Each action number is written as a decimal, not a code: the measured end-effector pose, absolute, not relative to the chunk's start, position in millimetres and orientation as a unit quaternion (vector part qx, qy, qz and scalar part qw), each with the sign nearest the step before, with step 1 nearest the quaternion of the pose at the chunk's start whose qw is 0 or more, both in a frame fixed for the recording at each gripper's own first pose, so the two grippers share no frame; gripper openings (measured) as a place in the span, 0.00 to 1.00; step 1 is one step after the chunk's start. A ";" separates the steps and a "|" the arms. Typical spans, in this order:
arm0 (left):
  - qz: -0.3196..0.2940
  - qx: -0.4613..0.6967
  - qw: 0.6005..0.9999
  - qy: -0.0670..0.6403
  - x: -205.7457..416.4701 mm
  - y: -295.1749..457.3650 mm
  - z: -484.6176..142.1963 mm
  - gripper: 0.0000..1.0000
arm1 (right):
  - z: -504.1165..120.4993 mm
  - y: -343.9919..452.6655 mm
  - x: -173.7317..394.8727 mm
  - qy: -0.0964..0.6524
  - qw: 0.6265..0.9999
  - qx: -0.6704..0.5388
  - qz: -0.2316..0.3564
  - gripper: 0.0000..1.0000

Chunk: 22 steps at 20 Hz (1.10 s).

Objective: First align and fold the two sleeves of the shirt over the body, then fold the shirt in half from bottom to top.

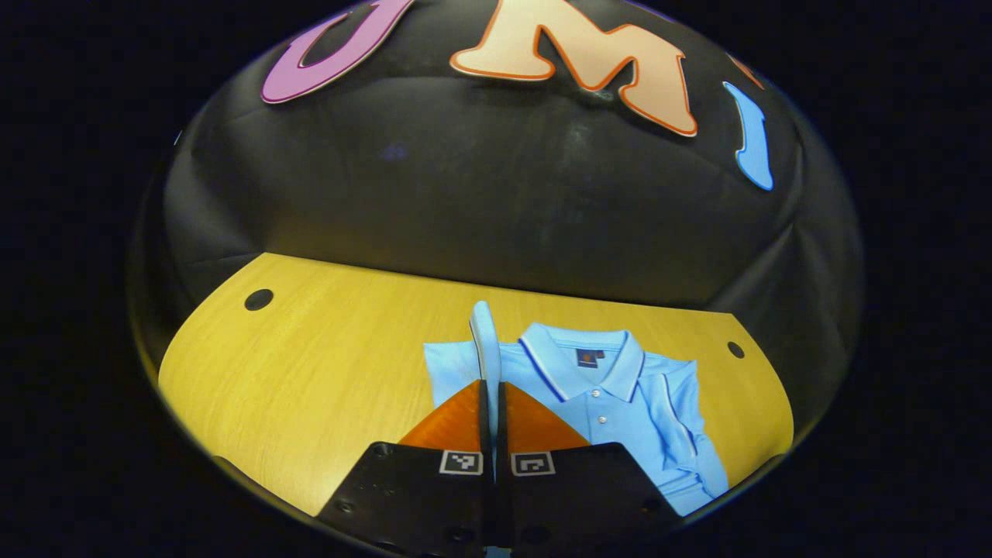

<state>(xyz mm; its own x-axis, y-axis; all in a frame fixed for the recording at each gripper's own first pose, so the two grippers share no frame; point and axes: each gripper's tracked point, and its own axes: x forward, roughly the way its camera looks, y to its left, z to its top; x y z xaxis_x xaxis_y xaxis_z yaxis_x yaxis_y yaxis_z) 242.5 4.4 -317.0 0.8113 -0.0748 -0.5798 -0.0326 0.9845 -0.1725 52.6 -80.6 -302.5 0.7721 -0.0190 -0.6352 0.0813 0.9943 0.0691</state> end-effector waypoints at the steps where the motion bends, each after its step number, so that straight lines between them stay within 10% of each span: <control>1: -0.015 -0.088 0.946 0.313 240.6 -4.3 -319.2 0.00 | -301.9 -81.7 51.4 0.336 0.940 0.048 -0.028 0.98; 11: -0.068 -0.058 0.938 0.335 241.3 -61.3 -353.3 0.00 | -317.0 -59.8 57.9 0.347 0.935 0.062 -0.026 0.98; 16: -0.092 -0.071 0.938 0.326 216.7 -57.1 -335.3 0.94 | -312.3 -42.2 59.9 0.335 0.940 0.068 -0.023 0.98; 22: -0.042 -0.077 0.957 0.276 144.0 -19.9 -269.2 0.96 | -298.6 -36.1 27.9 0.315 0.948 0.032 0.027 0.98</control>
<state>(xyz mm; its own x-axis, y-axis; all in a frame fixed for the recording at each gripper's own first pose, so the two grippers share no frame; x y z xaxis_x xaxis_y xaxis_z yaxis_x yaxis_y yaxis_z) 144.0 -19.9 -269.2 0.8443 -0.1226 -0.5216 0.0378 0.9847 -0.1703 27.9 -36.1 -298.6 0.7999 0.0713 -0.5959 -0.0313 0.9965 0.0772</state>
